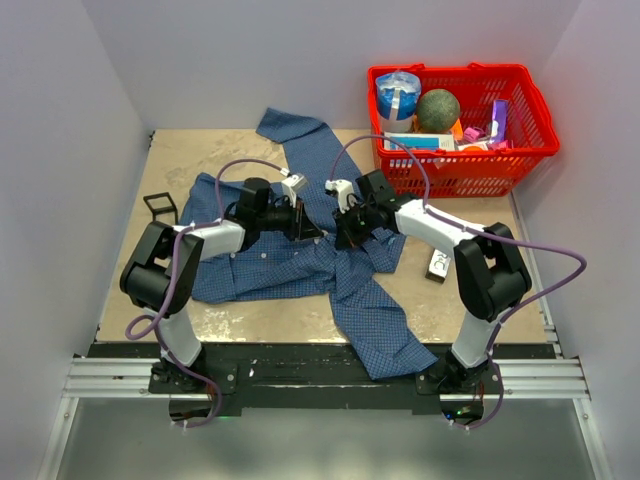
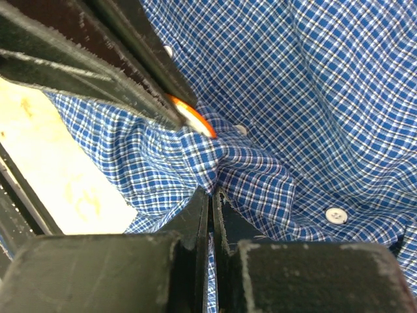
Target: Remove the brooch from the garment
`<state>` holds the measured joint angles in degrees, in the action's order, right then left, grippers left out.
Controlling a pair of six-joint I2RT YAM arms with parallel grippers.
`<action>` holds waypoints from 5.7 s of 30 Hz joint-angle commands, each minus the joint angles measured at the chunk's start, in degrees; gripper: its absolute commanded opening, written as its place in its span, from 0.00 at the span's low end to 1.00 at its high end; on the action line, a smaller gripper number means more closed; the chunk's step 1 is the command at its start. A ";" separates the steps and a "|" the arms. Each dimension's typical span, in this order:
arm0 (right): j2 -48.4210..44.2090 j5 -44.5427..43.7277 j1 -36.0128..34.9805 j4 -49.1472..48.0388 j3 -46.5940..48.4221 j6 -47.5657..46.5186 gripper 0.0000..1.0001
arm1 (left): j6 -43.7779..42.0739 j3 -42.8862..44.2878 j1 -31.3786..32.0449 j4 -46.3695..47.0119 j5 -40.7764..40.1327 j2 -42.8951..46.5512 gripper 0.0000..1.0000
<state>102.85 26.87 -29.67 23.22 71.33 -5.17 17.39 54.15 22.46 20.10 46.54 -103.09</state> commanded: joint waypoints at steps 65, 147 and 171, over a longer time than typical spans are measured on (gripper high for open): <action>2.09 20.77 2.60 -0.19 6.45 -1.33 0.39 | 7.31 0.43 -1.19 9.17 12.17 -0.71 0.00; 3.59 3.02 2.60 -1.43 7.07 8.15 0.19 | 24.19 -2.65 -2.24 19.45 12.17 -0.89 0.00; 2.00 -10.52 -4.42 -0.99 8.30 12.91 0.29 | 27.35 -1.16 0.74 23.15 9.09 -4.05 0.00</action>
<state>106.37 19.35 -32.56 25.71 79.37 5.96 41.50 50.72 20.69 36.21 50.68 -108.01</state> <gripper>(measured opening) 0.270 0.038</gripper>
